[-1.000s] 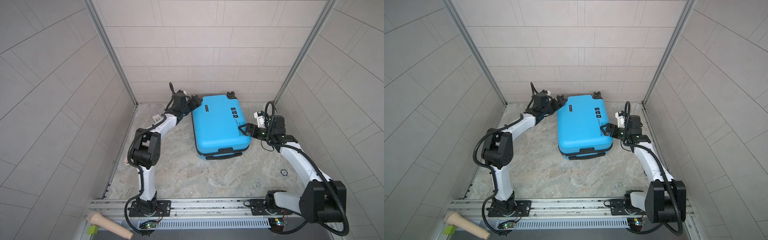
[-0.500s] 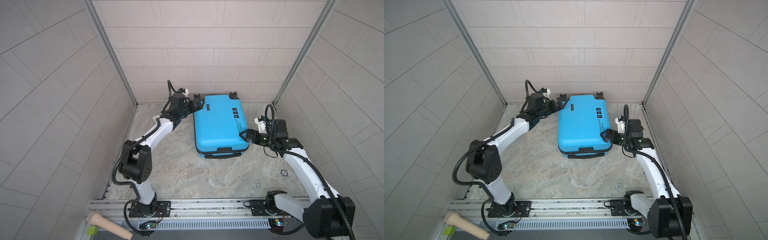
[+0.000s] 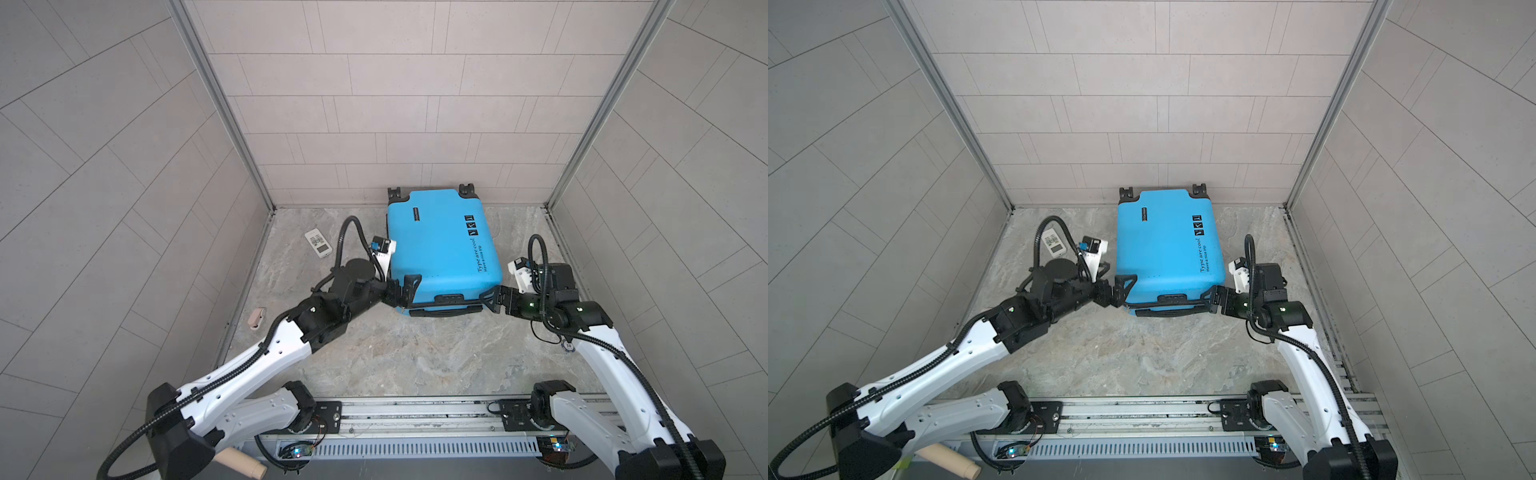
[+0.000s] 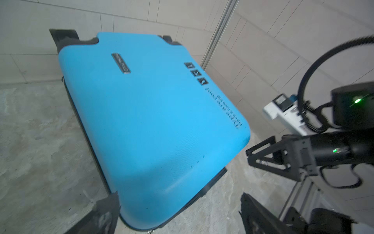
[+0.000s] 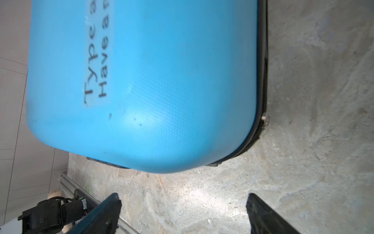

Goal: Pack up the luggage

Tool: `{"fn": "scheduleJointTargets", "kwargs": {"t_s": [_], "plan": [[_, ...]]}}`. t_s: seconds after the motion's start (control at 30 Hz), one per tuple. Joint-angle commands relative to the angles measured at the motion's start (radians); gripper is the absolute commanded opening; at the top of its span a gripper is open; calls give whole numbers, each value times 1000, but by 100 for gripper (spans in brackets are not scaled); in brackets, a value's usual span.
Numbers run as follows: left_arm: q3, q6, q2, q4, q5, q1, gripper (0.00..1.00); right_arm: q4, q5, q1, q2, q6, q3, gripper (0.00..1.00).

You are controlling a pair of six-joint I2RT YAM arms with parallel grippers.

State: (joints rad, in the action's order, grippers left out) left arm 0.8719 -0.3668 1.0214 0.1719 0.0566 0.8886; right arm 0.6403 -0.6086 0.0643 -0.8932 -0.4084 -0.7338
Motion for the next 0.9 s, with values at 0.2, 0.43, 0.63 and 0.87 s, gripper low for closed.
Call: {"fn": "scheduleJointTargets", "kwargs": {"t_s": [0.2,0.43,0.63,0.87], "plan": [[-185,8,-9,-69,355,215,95,-42,83,91,0,-56,53,97],[-239,-24,62,-215,347,149,95,-108,121,101,-46,-95,54,94],[-214,-29,140,-301,252,54,95,-174,152,100,-113,-140,34,89],[-172,-36,217,-367,189,-22,94,-215,184,101,-242,-144,-52,85]]}}
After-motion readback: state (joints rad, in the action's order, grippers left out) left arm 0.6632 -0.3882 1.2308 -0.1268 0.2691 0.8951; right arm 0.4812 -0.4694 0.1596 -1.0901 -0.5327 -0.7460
